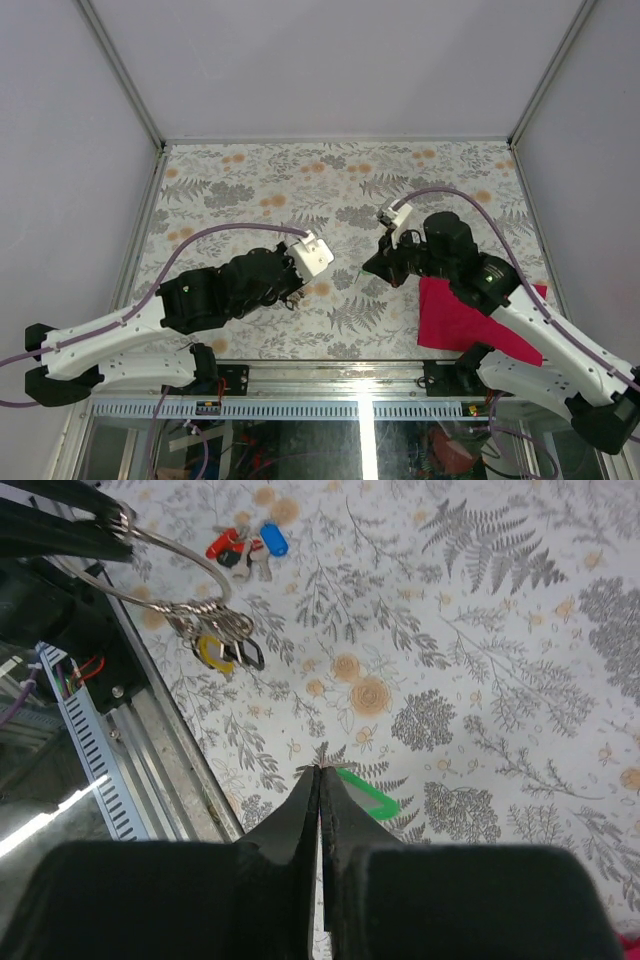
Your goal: Put the keys on the keyring
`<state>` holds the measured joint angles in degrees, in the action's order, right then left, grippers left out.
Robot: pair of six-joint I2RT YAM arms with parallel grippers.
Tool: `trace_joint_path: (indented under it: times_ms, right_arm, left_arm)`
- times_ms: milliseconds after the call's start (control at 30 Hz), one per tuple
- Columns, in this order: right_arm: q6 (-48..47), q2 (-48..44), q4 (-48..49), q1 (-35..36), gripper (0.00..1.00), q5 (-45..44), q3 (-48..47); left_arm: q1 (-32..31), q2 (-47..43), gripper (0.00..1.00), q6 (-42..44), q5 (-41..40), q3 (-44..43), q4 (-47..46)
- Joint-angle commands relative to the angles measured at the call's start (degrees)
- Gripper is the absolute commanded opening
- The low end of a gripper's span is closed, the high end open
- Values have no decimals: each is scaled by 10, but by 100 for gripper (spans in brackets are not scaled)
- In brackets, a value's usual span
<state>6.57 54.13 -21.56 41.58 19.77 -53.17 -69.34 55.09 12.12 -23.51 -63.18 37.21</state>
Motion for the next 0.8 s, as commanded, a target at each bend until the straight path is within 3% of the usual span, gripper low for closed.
trace_joint_path:
  times_ms: [0,200,433,767]
  right_arm:
    - [-17,-27,-3,0,0,10,-44]
    - [-59,-1,-115,0,0,59,-149]
    - [-102,-5,-128,0,0,101,-168]
    - [-231,-58,-31,0,0,133,-88]
  left_arm:
    - [-1,5,0,84,54,-20,-62]
    - [0,9,0,141,120,-31,-62]
    - [-1,11,0,197,188,-47,-59]
    - [-1,13,0,223,227,-59,-57]
